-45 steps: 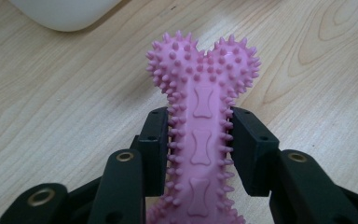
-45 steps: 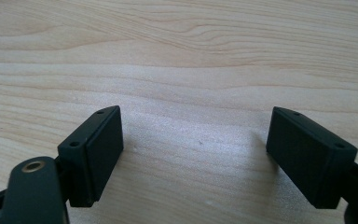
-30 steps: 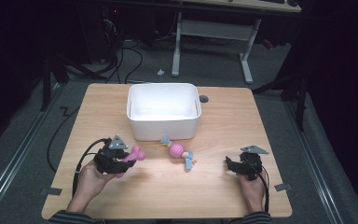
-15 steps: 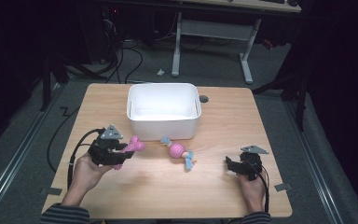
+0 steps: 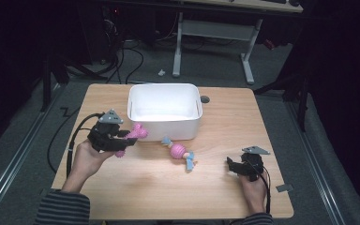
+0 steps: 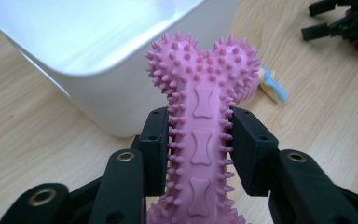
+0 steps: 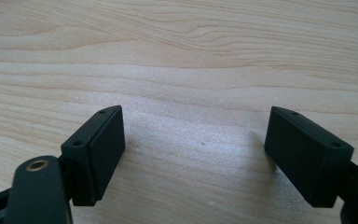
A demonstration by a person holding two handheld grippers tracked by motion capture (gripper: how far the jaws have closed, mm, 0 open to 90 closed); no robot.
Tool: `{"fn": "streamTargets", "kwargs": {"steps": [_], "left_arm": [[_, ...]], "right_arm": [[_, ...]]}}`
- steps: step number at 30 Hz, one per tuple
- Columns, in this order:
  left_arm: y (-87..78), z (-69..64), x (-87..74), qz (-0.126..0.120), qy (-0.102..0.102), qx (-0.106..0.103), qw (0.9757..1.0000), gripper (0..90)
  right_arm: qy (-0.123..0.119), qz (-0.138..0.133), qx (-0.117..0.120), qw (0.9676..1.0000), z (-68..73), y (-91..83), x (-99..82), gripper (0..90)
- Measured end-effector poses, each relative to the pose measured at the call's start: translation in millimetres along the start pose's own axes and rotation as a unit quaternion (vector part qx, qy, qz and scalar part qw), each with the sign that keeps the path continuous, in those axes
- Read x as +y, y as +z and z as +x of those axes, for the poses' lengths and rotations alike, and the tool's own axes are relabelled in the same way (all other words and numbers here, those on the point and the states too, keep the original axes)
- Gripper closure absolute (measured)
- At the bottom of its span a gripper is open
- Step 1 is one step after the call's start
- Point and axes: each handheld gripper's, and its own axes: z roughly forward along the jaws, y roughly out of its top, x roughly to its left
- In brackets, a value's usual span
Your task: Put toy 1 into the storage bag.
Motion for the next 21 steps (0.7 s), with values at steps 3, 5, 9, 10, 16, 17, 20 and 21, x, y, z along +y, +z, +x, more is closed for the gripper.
{"fn": "streamTargets", "kwargs": {"steps": [3,5,9,10,16,17,20,21], "left_arm": [[-3.5,3.3,11.0,-0.009,-0.001,-0.005,0.9999,60.0],[-5.1,5.2,18.1,-0.012,0.001,-0.005,0.9999,60.1],[-5.4,8.8,30.2,-0.011,0.005,-0.006,0.9999,60.1],[-5.2,9.6,32.8,-0.011,0.005,-0.007,0.9999,60.1],[-5.4,11.4,45.0,-0.015,0.009,-0.008,0.9998,60.1],[-6.0,12.1,49.6,-0.019,0.009,-0.009,0.9997,60.1],[-6.3,12.9,53.8,-0.020,0.010,-0.006,0.9997,60.0],[-6.3,14.1,57.8,-0.020,0.012,-0.005,0.9997,60.1]], "right_arm": [[0.000,0.000,0.000,1.0000,0.0,0.0,0.0,20.0],[0.000,0.000,0.000,1.0000,0.0,0.0,0.0,20.1],[0.000,0.000,0.000,1.0000,0.0,0.0,0.0,20.0],[0.000,0.000,0.000,1.0000,0.0,0.0,0.0,20.1],[0.000,0.000,0.000,1.0000,0.0,0.0,0.0,20.0],[0.000,0.000,0.000,1.0000,0.0,0.1,0.0,20.0],[0.000,0.000,0.000,1.0000,0.1,0.1,0.1,20.0],[0.000,0.000,0.000,1.0000,0.1,0.1,0.1,20.0]]}}
